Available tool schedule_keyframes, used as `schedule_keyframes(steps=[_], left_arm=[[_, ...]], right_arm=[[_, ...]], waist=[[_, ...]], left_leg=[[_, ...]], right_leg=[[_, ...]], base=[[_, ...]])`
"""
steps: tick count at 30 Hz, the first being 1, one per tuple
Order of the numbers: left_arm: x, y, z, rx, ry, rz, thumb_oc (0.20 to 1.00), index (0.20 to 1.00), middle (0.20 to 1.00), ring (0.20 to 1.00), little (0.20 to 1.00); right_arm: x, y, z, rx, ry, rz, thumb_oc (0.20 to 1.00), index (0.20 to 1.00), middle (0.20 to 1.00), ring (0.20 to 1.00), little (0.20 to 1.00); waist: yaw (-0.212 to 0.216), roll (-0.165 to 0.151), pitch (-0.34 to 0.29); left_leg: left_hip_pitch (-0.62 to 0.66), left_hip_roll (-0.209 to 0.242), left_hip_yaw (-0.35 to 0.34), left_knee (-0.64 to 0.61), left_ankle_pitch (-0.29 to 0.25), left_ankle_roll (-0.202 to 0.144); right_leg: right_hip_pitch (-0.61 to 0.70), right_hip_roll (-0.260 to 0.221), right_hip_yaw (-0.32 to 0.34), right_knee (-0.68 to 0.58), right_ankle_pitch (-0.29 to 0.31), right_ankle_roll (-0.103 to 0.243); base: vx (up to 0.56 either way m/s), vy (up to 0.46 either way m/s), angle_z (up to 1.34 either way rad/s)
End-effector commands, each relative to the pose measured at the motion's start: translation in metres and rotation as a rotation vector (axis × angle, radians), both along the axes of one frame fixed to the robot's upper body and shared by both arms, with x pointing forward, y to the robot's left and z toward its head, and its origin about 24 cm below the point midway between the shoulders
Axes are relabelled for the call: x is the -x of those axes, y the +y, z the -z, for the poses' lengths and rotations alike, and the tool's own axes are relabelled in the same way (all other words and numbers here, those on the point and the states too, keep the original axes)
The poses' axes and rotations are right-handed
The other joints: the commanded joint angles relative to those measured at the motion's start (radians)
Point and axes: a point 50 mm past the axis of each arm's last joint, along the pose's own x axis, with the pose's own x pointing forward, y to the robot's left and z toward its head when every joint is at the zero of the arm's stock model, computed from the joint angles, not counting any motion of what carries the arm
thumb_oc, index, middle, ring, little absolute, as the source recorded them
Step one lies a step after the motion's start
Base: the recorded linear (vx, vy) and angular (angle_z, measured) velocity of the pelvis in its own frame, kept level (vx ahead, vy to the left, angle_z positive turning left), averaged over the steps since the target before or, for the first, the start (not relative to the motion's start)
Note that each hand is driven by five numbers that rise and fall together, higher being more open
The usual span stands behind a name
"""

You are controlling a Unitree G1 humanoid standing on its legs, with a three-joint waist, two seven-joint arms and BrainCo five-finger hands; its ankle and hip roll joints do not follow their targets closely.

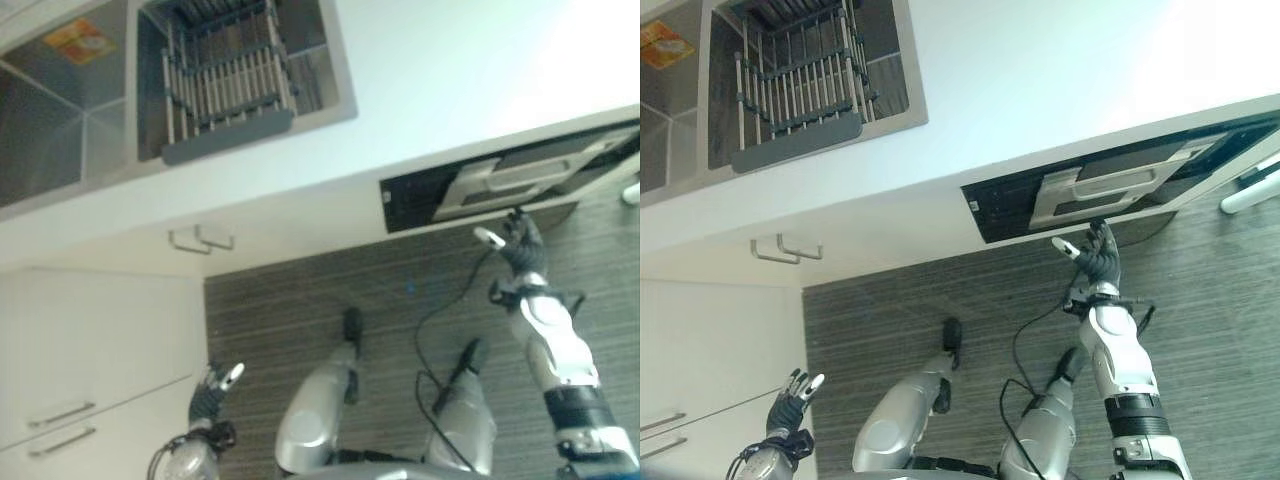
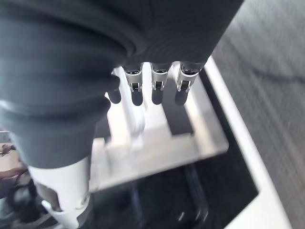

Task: Place the dishes in the dishwasher.

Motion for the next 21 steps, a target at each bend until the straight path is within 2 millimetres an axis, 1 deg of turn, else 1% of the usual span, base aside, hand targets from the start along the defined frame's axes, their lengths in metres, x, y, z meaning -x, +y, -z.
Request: schedule_keyframes(steps=[1,2,3,4,5,6,7,8,9,10,12,13,14,15,16,17,18,20,21], left_arm=[[0.015,0.005,0.001,0.078,-0.012,0.019,1.0,1.0,1.0,1.0,1.0],[0.012,0.001,0.003,0.079,0.005,0.059,1.0,1.0,1.0,1.0,1.0],[0.011,-0.004,0.005,0.097,0.021,0.094,1.0,1.0,1.0,1.0,1.0],[0.006,-0.009,0.007,0.133,0.027,0.139,1.0,1.0,1.0,1.0,1.0],[0.004,-0.012,0.01,0.122,0.068,0.2,1.0,1.0,1.0,1.0,1.0],[0.003,-0.013,0.012,0.112,0.093,0.243,1.0,1.0,1.0,1.0,1.0],[0.0,-0.012,0.013,0.107,0.117,0.272,1.0,1.0,1.0,1.0,1.0],[-0.003,-0.012,0.014,0.11,0.13,0.296,1.0,1.0,1.0,1.0,1.0],[-0.006,-0.012,0.015,0.102,0.146,0.321,1.0,1.0,1.0,1.0,1.0],[-0.009,-0.012,0.017,0.102,0.169,0.343,1.0,1.0,1.0,1.0,1.0],[-0.011,-0.01,0.02,0.115,0.204,0.322,1.0,1.0,1.0,1.0,1.0],[-0.006,-0.008,0.024,0.131,0.237,0.278,1.0,1.0,1.0,1.0,1.0],[-0.001,-0.006,0.027,0.146,0.259,0.243,1.0,1.0,1.0,1.0,1.0],[0.004,-0.005,0.03,0.16,0.276,0.221,1.0,1.0,1.0,1.0,1.0],[0.008,-0.004,0.032,0.162,0.295,0.21,1.0,1.0,1.0,1.0,1.0],[0.016,-0.003,0.036,0.178,0.32,0.183,1.0,1.0,1.0,1.0,1.0],[0.021,-0.004,0.039,0.198,0.334,0.171,1.0,1.0,1.0,1.0,1.0],[0.023,-0.008,0.041,0.188,0.366,0.21,1.0,1.0,1.0,1.0,1.0],[0.022,-0.012,0.042,0.194,0.378,0.23,1.0,1.0,1.0,1.0,1.0]], right_arm=[[-0.004,-0.01,-0.018,0.077,-0.092,-0.062,1.0,1.0,1.0,1.0,1.0],[0.003,-0.007,0.006,0.031,-0.011,-0.091,1.0,1.0,1.0,1.0,1.0],[0.011,-0.002,0.026,0.032,0.066,-0.126,1.0,1.0,1.0,1.0,1.0],[0.022,0.003,0.05,-0.013,0.166,-0.161,1.0,1.0,1.0,1.0,1.0],[0.039,0.005,0.08,-0.051,0.272,-0.186,1.0,1.0,1.0,1.0,1.0],[0.048,0.008,0.097,-0.122,0.337,-0.194,1.0,1.0,1.0,1.0,1.0],[0.06,0.014,0.115,-0.14,0.397,-0.209,1.0,1.0,1.0,1.0,1.0],[0.068,0.015,0.127,-0.187,0.435,-0.205,1.0,1.0,1.0,1.0,1.0],[0.075,0.016,0.136,-0.194,0.466,-0.205,1.0,1.0,1.0,1.0,1.0],[0.085,0.015,0.147,-0.186,0.515,-0.206,1.0,1.0,1.0,1.0,1.0],[0.1,0.014,0.16,-0.159,0.584,-0.221,1.0,1.0,1.0,1.0,1.0],[0.111,0.014,0.169,-0.169,0.643,-0.22,1.0,1.0,1.0,1.0,1.0],[0.119,0.013,0.175,-0.153,0.695,-0.232,1.0,1.0,1.0,1.0,1.0],[0.126,0.012,0.179,-0.144,0.739,-0.237,1.0,1.0,1.0,1.0,1.0],[0.131,0.012,0.183,-0.15,0.767,-0.243,1.0,1.0,1.0,1.0,1.0],[0.141,0.014,0.189,-0.157,0.824,-0.262,1.0,1.0,1.0,1.0,1.0],[0.145,0.015,0.192,-0.14,0.862,-0.284,1.0,1.0,1.0,1.0,1.0],[0.151,0.014,0.195,-0.127,0.905,-0.287,1.0,1.0,1.0,1.0,1.0],[0.152,0.013,0.196,-0.125,0.922,-0.275,1.0,1.0,1.0,1.0,1.0]], waist=[[0.038,0.048,-0.112],[0.034,0.029,-0.135],[0.032,0.014,-0.153],[0.032,-0.005,-0.177],[0.029,-0.021,-0.201],[0.023,-0.025,-0.216],[0.008,-0.026,-0.222],[-0.008,-0.028,-0.222],[-0.025,-0.033,-0.224],[-0.046,-0.041,-0.227],[-0.067,-0.052,-0.235],[-0.073,-0.055,-0.243],[-0.069,-0.054,-0.252],[-0.067,-0.057,-0.263],[-0.064,-0.06,-0.272],[-0.053,-0.065,-0.288],[-0.049,-0.065,-0.297],[-0.047,-0.063,-0.304],[-0.046,-0.063,-0.303]], left_leg=[[0.101,0.016,0.065,-0.05,-0.128,-0.018],[0.118,0.019,0.063,-0.05,-0.134,-0.013],[0.132,0.021,0.061,-0.05,-0.137,-0.007],[0.148,0.023,0.054,-0.05,-0.138,0.003],[0.167,0.023,0.032,-0.05,-0.141,0.018],[0.175,0.023,0.016,-0.05,-0.139,0.03],[0.199,0.027,-0.008,-0.05,-0.143,0.039],[0.217,0.025,-0.029,-0.05,-0.152,0.045],[0.232,0.019,-0.058,-0.05,-0.156,0.051],[0.25,0.007,-0.1,-0.05,-0.166,0.057],[0.272,-0.005,-0.123,-0.05,-0.182,0.059],[0.289,-0.005,-0.123,-0.05,-0.191,0.058],[0.293,0.001,-0.122,-0.05,-0.188,0.049],[0.295,0.002,-0.116,-0.05,-0.189,0.043],[0.296,0.004,-0.109,-0.05,-0.188,0.036],[0.298,0.015,-0.09,-0.05,-0.185,0.021],[0.299,0.027,-0.076,-0.05,-0.182,0.007],[0.296,0.05,-0.054,-0.037,-0.171,-0.017],[0.28,0.058,-0.037,-0.002,-0.17,-0.028]], right_leg=[[-0.011,-0.025,0.051,0.132,-0.022,0.024],[0.01,-0.012,0.052,0.145,-0.024,0.023],[0.027,-0.003,0.052,0.161,-0.024,0.023],[0.048,0.016,0.058,0.198,-0.033,0.023],[0.067,0.055,0.09,0.266,-0.053,0.018],[0.064,0.086,0.12,0.326,-0.051,0.014],[0.042,0.131,0.167,0.4,-0.055,0.01],[0.028,0.178,0.206,0.396,-0.075,0.002],[0.029,0.229,0.239,0.359,-0.114,-0.015],[0.04,0.265,0.289,0.279,-0.145,-0.029],[0.055,0.283,0.324,0.174,-0.149,-0.034],[0.064,0.288,0.334,0.158,-0.144,-0.033],[0.1,0.299,0.33,0.125,-0.171,-0.049],[0.128,0.305,0.325,0.092,-0.179,-0.058],[0.147,0.307,0.314,0.071,-0.181,-0.062],[0.176,0.305,0.29,0.037,-0.182,-0.067],[0.193,0.306,0.281,0.011,-0.183,-0.072],[0.218,0.309,0.273,-0.024,-0.182,-0.083],[0.231,0.306,0.263,-0.038,-0.178,-0.089]], base=[[0.06,0.035,-0.05],[0.1,0.047,-0.09],[0.15,0.045,-0.12],[0.18,0.016,-0.12],[0.16,0.004,-0.08],[0.16,-0.031,0.08],[0.11,-0.085,0.21],[0.11,-0.159,0.25],[0.09,-0.238,0.13],[0.09,-0.248,0.2],[0.07,-0.246,0.49],[0.05,-0.263,0.77],[0.04,-0.261,1.03],[0.03,-0.21,1.07],[0.05,-0.245,0.84],[0.05,-0.245,0.44],[0.05,-0.249,0.27],[0.01,-0.137,0.34],[-0.05,-0.073,0.55]])
